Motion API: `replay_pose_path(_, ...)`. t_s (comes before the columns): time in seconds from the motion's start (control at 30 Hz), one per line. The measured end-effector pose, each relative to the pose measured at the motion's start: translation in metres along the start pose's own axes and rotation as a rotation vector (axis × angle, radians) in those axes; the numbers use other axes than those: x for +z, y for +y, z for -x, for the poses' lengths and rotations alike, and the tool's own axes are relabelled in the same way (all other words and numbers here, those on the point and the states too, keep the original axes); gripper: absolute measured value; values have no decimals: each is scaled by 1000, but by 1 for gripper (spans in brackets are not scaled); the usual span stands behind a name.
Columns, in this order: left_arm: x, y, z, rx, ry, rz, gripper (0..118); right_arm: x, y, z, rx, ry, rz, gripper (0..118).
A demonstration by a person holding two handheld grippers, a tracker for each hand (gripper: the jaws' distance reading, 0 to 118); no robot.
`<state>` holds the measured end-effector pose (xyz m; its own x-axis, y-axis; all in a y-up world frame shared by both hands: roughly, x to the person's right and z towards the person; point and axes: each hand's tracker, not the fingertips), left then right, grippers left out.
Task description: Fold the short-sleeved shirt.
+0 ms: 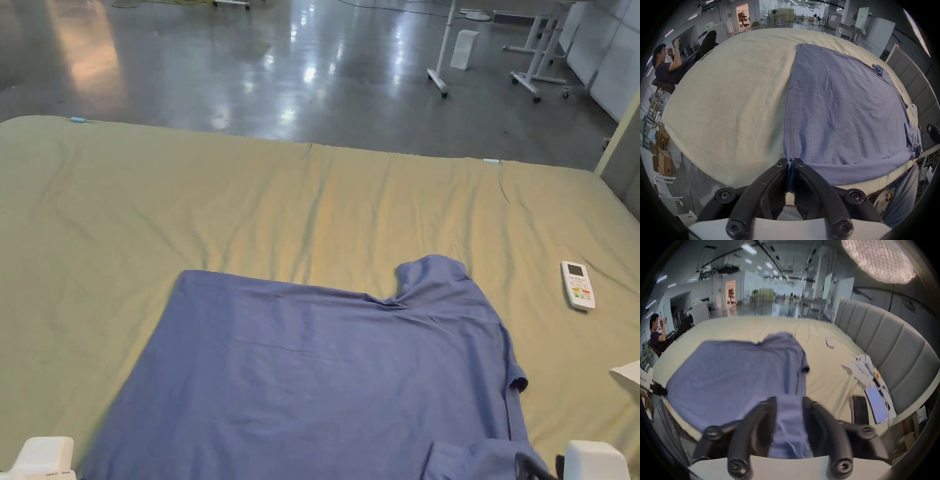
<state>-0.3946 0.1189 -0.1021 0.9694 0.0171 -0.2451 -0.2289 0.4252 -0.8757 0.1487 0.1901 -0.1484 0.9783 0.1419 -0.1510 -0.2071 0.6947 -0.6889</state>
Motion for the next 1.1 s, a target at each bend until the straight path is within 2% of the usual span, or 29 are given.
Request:
replay_pose_path(0.1,3,-2,-7,-17,8,-3,8,-6,-22,-3,13,8,83,47)
replay_pose_path(0.2,1,-1,-4,-9,7,-6,8,-15,-44,-3,-3,-12,174,60)
replay_pose_path(0.27,0,-2,-2,-5,6,-9,8,-10,-46,4,-11,-12,245,60)
replay_pose_path(0.37,2,-3,-4,-7,5,-11,8,-29,-64,5,-36,-6,258,60)
replay_pose_path(0.4,1,-4,-3,-7,4,-11,8,-32,-66,6,-43,-8,267,59)
replay_pose_path(0.43,1,-4,-3,-6,3,-11,8,-33,-68,6,-52,5,264,51)
replay_pose_path(0.5,2,-6,-3,-4,3,-15,8,-36,-68,4,-53,33,254,35)
replay_pose_path(0.53,2,-7,-3,-6,3,-18,8,-35,-66,6,-46,35,251,17)
replay_pose_path(0.57,2,-8,-4,-9,3,-22,8,-35,-64,7,-43,52,250,12)
replay_pose_path(0.83,11,-10,3,1,-15,-94,8,-20,-56,5,-64,56,233,9)
replay_pose_path(0.97,39,4,-3,-2,-32,-162,8,-7,-40,2,-66,58,183,9)
replay_pose_path(1.1,39,30,-5,-6,-51,-232,8,-14,-18,-9,-75,61,128,9)
